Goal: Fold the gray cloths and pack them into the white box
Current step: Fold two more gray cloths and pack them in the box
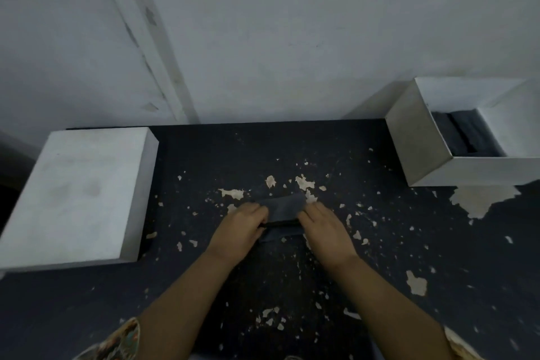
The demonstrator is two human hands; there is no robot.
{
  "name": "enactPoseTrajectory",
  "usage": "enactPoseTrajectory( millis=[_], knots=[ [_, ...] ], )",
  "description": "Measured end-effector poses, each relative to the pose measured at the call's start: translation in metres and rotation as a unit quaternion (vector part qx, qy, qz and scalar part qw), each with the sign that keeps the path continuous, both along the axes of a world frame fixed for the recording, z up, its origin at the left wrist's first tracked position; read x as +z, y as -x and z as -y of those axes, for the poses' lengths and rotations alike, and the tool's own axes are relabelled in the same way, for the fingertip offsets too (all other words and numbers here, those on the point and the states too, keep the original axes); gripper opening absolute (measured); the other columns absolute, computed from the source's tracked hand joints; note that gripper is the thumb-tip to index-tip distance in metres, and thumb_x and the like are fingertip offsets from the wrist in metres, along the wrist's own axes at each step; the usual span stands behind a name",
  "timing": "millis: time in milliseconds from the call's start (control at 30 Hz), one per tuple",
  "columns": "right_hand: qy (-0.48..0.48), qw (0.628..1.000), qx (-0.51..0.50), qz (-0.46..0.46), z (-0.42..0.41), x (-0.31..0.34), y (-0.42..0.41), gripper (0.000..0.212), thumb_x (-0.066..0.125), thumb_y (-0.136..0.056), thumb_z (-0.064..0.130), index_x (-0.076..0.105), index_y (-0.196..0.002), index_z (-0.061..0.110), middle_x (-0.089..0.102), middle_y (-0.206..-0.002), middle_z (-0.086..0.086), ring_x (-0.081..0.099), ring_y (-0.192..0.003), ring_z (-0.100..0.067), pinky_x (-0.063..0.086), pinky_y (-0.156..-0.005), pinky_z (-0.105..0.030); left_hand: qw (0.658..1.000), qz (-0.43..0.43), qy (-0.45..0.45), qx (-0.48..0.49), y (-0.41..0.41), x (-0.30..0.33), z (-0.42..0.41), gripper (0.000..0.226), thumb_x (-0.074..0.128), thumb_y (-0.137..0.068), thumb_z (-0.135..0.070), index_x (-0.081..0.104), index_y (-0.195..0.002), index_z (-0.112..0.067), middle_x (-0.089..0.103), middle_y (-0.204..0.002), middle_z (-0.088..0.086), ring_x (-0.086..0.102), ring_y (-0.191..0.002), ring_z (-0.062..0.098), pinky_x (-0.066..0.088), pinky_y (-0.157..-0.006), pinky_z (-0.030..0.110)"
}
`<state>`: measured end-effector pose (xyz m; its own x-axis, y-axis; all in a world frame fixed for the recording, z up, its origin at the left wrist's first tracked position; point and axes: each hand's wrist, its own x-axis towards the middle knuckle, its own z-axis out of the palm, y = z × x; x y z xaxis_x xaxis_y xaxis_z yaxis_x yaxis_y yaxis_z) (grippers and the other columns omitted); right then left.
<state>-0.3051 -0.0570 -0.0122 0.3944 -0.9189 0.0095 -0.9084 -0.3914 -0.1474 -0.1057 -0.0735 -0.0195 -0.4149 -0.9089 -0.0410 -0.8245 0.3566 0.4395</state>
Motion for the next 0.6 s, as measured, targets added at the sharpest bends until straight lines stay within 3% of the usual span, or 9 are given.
enactPoseTrajectory(
  millis=[100, 233, 367, 433, 533, 600],
  knots=[
    [-0.009, 0.999, 0.023, -0.041, -0.015, -0.003, 0.001, 0.026, 0.074, -0.067, 0.012, 0.067, -0.092, 0.016, 0.066, -0.093, -0.002, 0.064, -0.089, -0.020, 0.053, -0.080, -0.029, 1.000, -0.002, -0.011, 0.005, 0.001, -0.006, -0.014, 0.011, 0.064, -0.082, -0.016, 0.052, -0.083, -0.016, 0.057, -0.090, 0.000, 0.051, -0.086, 0.014, 0.034, -0.068, 0.021],
    [-0.025, 0.993, 0.002, -0.117, -0.032, -0.008, 0.003, 0.044, 0.079, -0.063, 0.018, 0.071, -0.104, 0.009, 0.071, -0.107, -0.008, 0.065, -0.106, -0.025, 0.055, -0.086, -0.037, 1.000, 0.000, -0.022, 0.009, -0.001, -0.010, -0.027, 0.011, 0.059, -0.088, -0.020, 0.065, -0.095, -0.015, 0.062, -0.098, -0.001, 0.054, -0.096, 0.013, 0.042, -0.079, 0.022],
    [-0.028, 0.990, -0.033, -0.133, -0.049, -0.018, 0.001, 0.048, 0.038, -0.079, 0.020, 0.064, -0.117, 0.005, 0.064, -0.123, -0.012, 0.058, -0.118, -0.027, 0.051, -0.094, -0.043, 0.999, 0.016, 0.044, -0.002, 0.005, -0.007, -0.042, 0.008, 0.078, -0.072, -0.018, 0.072, -0.076, -0.021, 0.068, -0.074, -0.006, 0.061, -0.074, 0.010, 0.052, -0.068, 0.018],
    [-0.043, 0.990, -0.032, -0.128, -0.052, -0.018, -0.003, 0.043, 0.048, -0.079, 0.021, 0.065, -0.116, 0.006, 0.064, -0.122, -0.013, 0.058, -0.117, -0.027, 0.051, -0.094, -0.043, 0.998, 0.013, 0.064, 0.019, 0.008, -0.007, -0.043, 0.013, 0.080, -0.070, -0.018, 0.072, -0.080, -0.019, 0.067, -0.072, -0.005, 0.061, -0.072, 0.011, 0.054, -0.067, 0.020],
    [-0.057, 0.993, -0.067, -0.083, -0.042, -0.009, -0.010, 0.045, 0.080, -0.064, 0.021, 0.070, -0.106, 0.009, 0.068, -0.117, -0.010, 0.060, -0.114, -0.026, 0.052, -0.093, -0.038, 0.996, 0.023, 0.074, 0.037, 0.010, -0.007, -0.036, 0.029, 0.079, -0.069, -0.016, 0.068, -0.096, -0.020, 0.066, -0.091, -0.003, 0.061, -0.089, 0.015, 0.054, -0.081, 0.026],
    [-0.039, 0.996, -0.069, -0.026, -0.032, -0.008, -0.011, 0.039, 0.070, -0.077, 0.012, 0.065, -0.115, 0.010, 0.056, -0.134, -0.010, 0.046, -0.130, -0.026, 0.040, -0.105, -0.038, 0.997, 0.040, 0.067, 0.017, 0.012, -0.010, -0.028, 0.049, 0.077, -0.071, -0.011, 0.062, -0.117, -0.022, 0.060, -0.122, -0.003, 0.054, -0.118, 0.020, 0.043, -0.102, 0.029]
  ],
)
